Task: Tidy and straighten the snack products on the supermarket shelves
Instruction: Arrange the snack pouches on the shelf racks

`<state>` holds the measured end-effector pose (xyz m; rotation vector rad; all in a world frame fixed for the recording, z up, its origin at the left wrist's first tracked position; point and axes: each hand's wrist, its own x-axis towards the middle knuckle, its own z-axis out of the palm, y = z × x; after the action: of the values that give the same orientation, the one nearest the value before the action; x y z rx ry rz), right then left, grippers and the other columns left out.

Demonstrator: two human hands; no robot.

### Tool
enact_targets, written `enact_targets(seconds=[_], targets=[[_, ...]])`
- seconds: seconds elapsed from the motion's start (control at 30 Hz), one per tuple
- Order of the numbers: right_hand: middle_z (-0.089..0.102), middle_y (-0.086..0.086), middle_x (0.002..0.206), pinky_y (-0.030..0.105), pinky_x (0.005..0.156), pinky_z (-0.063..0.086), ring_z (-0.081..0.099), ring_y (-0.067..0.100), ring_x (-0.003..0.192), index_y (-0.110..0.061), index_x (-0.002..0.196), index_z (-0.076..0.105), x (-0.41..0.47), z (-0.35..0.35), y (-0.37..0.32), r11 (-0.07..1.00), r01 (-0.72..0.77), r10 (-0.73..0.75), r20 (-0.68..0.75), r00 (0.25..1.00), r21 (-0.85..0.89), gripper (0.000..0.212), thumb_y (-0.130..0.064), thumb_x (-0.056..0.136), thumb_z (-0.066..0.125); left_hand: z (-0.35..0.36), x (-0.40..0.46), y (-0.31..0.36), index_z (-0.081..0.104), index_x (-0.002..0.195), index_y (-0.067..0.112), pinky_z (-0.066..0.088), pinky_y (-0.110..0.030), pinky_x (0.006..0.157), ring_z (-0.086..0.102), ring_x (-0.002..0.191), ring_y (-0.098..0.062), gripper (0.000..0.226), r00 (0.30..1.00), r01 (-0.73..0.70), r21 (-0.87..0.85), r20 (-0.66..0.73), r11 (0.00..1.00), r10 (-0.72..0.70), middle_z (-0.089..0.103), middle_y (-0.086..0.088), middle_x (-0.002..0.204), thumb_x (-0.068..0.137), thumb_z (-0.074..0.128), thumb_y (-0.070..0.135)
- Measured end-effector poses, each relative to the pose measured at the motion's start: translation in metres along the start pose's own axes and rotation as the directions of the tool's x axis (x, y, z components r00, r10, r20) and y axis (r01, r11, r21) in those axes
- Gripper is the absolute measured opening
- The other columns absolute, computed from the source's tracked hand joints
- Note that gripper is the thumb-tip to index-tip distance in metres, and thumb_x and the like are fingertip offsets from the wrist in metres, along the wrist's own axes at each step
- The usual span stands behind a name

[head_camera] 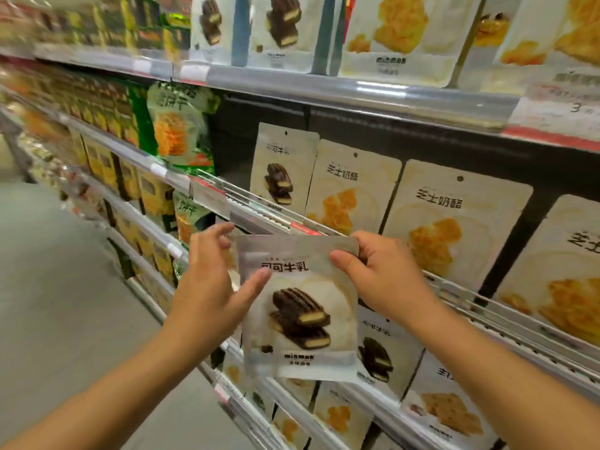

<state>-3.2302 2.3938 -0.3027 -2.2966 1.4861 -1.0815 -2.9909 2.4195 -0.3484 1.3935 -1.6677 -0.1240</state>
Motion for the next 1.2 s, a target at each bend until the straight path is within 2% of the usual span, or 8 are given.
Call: enact_targets(seconds=[0.13, 0.2, 0.27, 0.43, 0.57, 0.7, 0.97, 1.2], targets=[[0.063, -0.006, 0.068, 0.032, 0.057, 0.048, 0.057, 0.008, 0.064, -0.024, 0.074, 0.061, 0.031, 0.053, -0.027, 0.996, -0.015, 0.015, -0.006, 1.0, 0.089, 0.018, -0.031, 0.091, 0.063, -0.007, -0.009, -0.073, 0.025, 0.125, 0.041, 0.046, -0.024, 0.077, 0.053, 0.088, -0.005, 0.079, 0.95, 0.311, -0.316, 0.08, 0.897, -0.301, 0.043, 0.014, 0.109, 0.063, 0.067, 0.064], [0.066, 0.002, 0.073, 0.042, 0.061, 0.052, 0.061, 0.018, 0.069, -0.015, 0.08, 0.064, 0.051, 0.08, -0.042, 0.995, -0.032, 0.032, 0.003, 0.999, 0.093, 0.018, -0.03, 0.091, 0.062, -0.006, -0.003, -0.109, 0.031, 0.124, 0.039, 0.05, -0.031, 0.089, 0.057, 0.103, -0.005, 0.075, 0.896, 0.443, -0.369, 0.223, 0.817, -0.385, 0.05, 0.015, 0.119, 0.065, 0.075, 0.057], [0.066, 0.007, 0.073, 0.047, 0.061, 0.052, 0.062, 0.024, 0.069, -0.01, 0.082, 0.064, 0.074, 0.102, -0.055, 0.996, -0.04, 0.041, -0.012, 0.999, 0.081, 0.024, -0.031, 0.092, 0.061, -0.008, 0.009, -0.14, 0.046, 0.115, 0.04, 0.054, -0.033, 0.087, 0.062, 0.1, -0.002, 0.056, 0.867, 0.489, -0.369, 0.309, 0.79, -0.392, 0.063, 0.014, 0.114, 0.072, 0.08, 0.048], [0.066, 0.009, 0.073, 0.047, 0.058, 0.052, 0.063, 0.024, 0.067, -0.008, 0.084, 0.064, 0.124, 0.138, -0.08, 0.996, -0.05, 0.055, -0.062, 0.997, 0.079, 0.028, -0.035, 0.091, 0.06, -0.017, 0.052, -0.191, 0.058, 0.1, 0.043, 0.049, -0.015, 0.068, 0.062, 0.086, 0.014, 0.033, 0.91, 0.389, -0.362, 0.296, 0.847, -0.292, 0.065, 0.037, 0.096, 0.076, 0.081, 0.039], [0.069, 0.002, 0.082, 0.045, 0.062, 0.057, 0.067, 0.014, 0.075, -0.015, 0.09, 0.065, 0.161, 0.146, -0.088, 0.985, -0.08, 0.088, -0.048, 0.995, 0.15, 0.02, -0.033, 0.093, 0.06, -0.023, 0.101, -0.213, 0.061, 0.093, 0.04, 0.043, -0.011, 0.062, 0.06, 0.084, 0.017, 0.027, 0.936, 0.321, -0.332, 0.257, 0.887, -0.243, 0.064, 0.038, 0.092, 0.074, 0.081, 0.042], [0.07, -0.008, 0.089, 0.036, 0.065, 0.06, 0.067, 0.01, 0.085, -0.024, 0.092, 0.065, 0.209, 0.141, -0.092, 0.981, 0.01, 0.004, -0.073, 0.997, 0.193, 0.008, -0.031, 0.093, 0.06, -0.026, 0.171, -0.228, 0.065, 0.094, 0.034, 0.049, -0.02, 0.065, 0.063, 0.082, 0.008, 0.03, 0.961, 0.248, -0.321, 0.198, 0.914, -0.191, 0.07, 0.023, 0.086, 0.07, 0.081, 0.044], [0.057, -0.018, 0.074, 0.012, 0.058, 0.042, 0.056, 0.003, 0.067, -0.024, 0.089, 0.06, 0.3, 0.119, -0.103, 0.931, 0.363, -0.363, -0.197, 0.911, -0.038, 0.006, -0.021, 0.094, 0.062, -0.031, 0.298, -0.238, 0.069, 0.105, 0.025, 0.058, -0.04, 0.08, 0.067, 0.092, -0.007, 0.036, 0.999, 0.036, -0.341, 0.019, 0.939, -0.031, 0.072, 0.014, 0.097, 0.074, 0.084, 0.033], [0.055, -0.018, 0.08, 0.016, 0.059, 0.046, 0.056, -0.001, 0.068, -0.016, 0.101, 0.065, 0.325, 0.131, -0.096, 0.883, 0.36, -0.425, -0.187, 0.886, -0.3, 0.01, -0.021, 0.094, 0.061, -0.003, 0.354, -0.261, 0.07, 0.104, 0.025, 0.058, -0.044, 0.079, 0.069, 0.091, -0.011, 0.039, 0.996, -0.046, -0.437, 0.05, 0.898, 0.075, 0.074, 0.012, 0.097, 0.069, 0.087, 0.03]])
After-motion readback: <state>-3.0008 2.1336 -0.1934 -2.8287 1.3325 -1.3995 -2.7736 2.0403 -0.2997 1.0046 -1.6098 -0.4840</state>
